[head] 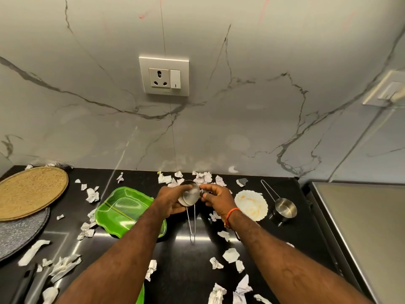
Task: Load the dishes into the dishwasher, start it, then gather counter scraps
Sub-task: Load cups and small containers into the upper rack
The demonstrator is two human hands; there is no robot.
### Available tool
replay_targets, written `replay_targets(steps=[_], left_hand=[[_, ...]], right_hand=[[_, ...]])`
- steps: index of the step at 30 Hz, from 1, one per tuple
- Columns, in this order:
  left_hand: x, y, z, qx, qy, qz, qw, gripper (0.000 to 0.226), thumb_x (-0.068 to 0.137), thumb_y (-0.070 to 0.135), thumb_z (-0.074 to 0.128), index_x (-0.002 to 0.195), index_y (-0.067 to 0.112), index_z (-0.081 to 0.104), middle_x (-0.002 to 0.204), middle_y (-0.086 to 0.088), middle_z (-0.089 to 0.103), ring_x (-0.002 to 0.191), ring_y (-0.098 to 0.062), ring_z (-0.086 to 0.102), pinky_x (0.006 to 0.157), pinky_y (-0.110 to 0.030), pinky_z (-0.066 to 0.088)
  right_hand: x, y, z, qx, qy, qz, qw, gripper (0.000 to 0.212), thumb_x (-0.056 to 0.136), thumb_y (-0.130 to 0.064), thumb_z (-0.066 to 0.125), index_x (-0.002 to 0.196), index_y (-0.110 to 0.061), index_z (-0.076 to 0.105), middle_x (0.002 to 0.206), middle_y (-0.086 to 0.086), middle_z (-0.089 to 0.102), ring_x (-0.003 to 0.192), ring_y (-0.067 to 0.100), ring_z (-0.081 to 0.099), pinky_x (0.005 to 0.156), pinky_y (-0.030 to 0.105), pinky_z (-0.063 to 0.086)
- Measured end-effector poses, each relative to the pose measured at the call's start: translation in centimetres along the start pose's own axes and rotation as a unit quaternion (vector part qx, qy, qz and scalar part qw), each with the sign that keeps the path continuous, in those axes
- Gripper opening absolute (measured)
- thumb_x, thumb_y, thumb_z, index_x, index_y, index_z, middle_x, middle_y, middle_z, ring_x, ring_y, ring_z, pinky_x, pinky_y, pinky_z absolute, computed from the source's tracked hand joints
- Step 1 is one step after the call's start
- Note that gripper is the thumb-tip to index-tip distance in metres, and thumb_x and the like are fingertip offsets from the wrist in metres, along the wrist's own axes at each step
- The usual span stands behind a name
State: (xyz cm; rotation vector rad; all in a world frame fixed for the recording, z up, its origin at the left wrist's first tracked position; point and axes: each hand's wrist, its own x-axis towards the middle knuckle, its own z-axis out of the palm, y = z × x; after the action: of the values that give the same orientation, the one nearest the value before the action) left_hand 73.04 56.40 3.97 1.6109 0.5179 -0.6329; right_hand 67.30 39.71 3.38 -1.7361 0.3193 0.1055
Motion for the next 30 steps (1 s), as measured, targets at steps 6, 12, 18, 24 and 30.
replay_targets(steps=[6,12,18,24,30], left_hand=[[-1.1,-0.8,-1.2,-0.055,-0.061,-0.026,0.996,0.068,0.074,0.066,0.076,0.113,0.011,0.065,0.106,-0.023,0.072,0.093,-0.039,0.073,0.071,-0.047,0.063],[-2.9,-1.1,-0.8,-0.130,-0.053,0.011,0.990,0.056,0.076,0.046,0.082,0.115,0.011,0.066,0.111,-0.021,0.070,0.095,-0.034,0.072,0.078,-0.048,0.062],[-4.9,-0.8,0.1,-0.277,-0.108,0.078,0.952,0.050,0.084,0.038,0.073,0.121,0.005,0.065,0.109,-0.020,0.072,0.093,-0.033,0.070,0.080,-0.048,0.060],[-9.1,-2.6,2.1,-0.256,-0.197,0.099,0.941,0.049,0.093,0.040,0.066,0.133,0.011,0.059,0.120,-0.017,0.068,0.108,-0.032,0.068,0.082,-0.042,0.059],[-12.6,-4.3,5.7,-0.127,-0.313,0.149,0.930,0.076,0.055,0.030,0.091,0.122,0.006,0.063,0.122,-0.019,0.069,0.109,-0.028,0.070,0.103,-0.043,0.051]], right_hand=[[-1.3,-0.9,0.6,0.023,-0.016,-0.030,0.999,0.036,0.092,0.003,0.059,0.112,-0.022,0.074,0.111,-0.011,0.071,0.094,-0.004,0.065,0.071,0.010,0.047],[-2.8,-1.2,1.3,0.074,-0.008,-0.042,0.996,0.030,0.089,-0.006,0.069,0.114,-0.024,0.072,0.116,-0.005,0.072,0.110,0.015,0.066,0.079,0.025,0.054],[-5.8,-1.3,-0.1,0.013,-0.032,0.006,0.999,0.051,0.081,-0.024,0.083,0.128,-0.018,0.063,0.109,-0.004,0.070,0.096,0.015,0.069,0.072,0.028,0.061],[-9.8,-1.2,-3.9,-0.024,-0.062,0.043,0.997,0.037,0.084,-0.017,0.080,0.119,-0.011,0.068,0.099,0.015,0.076,0.079,0.021,0.072,0.071,0.032,0.060],[-16.3,-0.6,-11.5,-0.043,-0.012,0.056,0.997,0.035,0.079,-0.012,0.083,0.112,-0.006,0.073,0.100,0.017,0.075,0.076,0.019,0.065,0.073,0.032,0.055]])
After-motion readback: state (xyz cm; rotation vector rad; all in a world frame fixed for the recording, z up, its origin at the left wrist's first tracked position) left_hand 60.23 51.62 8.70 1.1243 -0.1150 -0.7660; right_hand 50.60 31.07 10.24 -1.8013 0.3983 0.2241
